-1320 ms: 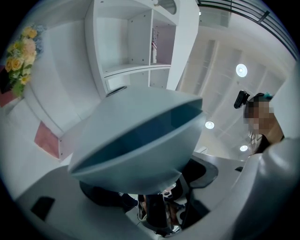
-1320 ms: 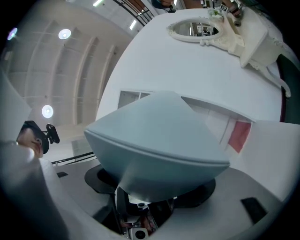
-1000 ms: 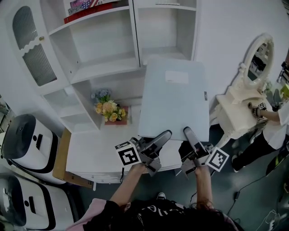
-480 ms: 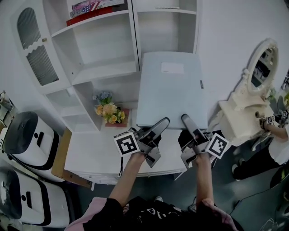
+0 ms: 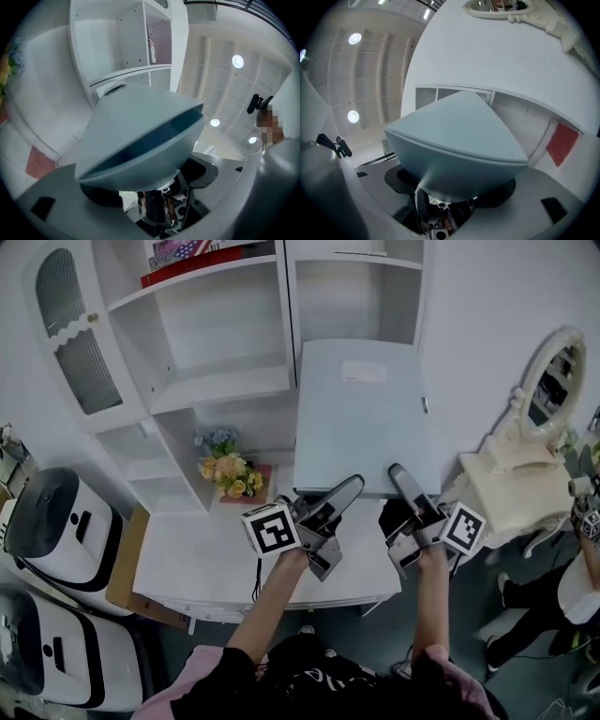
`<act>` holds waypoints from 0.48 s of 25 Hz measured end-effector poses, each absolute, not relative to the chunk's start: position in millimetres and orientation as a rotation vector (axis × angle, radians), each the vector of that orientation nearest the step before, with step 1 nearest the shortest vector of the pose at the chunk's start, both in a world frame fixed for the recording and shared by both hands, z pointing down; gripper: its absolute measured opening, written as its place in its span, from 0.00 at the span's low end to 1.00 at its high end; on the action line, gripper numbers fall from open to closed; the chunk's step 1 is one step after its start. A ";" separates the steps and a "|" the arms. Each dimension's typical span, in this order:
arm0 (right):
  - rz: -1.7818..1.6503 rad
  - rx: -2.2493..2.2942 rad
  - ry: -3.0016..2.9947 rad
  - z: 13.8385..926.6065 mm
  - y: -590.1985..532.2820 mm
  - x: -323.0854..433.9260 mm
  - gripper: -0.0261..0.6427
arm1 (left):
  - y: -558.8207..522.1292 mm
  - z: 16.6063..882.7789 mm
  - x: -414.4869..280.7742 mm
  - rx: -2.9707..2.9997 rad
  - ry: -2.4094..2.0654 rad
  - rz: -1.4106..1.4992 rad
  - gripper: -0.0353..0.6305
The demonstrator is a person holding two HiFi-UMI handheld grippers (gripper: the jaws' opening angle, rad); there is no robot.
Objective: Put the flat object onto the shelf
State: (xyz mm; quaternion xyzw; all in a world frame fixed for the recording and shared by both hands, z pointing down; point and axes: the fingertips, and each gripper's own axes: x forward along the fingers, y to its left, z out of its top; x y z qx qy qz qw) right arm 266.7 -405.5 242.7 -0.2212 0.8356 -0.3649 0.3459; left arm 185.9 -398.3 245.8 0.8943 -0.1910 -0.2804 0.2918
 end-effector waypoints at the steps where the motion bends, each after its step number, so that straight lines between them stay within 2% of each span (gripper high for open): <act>1: -0.951 -0.577 2.175 243.6 -407.9 266.8 0.50 | -400.1 247.3 186.3 2.378 -0.506 -0.752 0.61; 12: -0.988 -0.570 2.128 253.7 -439.8 274.4 0.50 | -424.9 263.9 190.0 2.442 -0.468 -0.706 0.61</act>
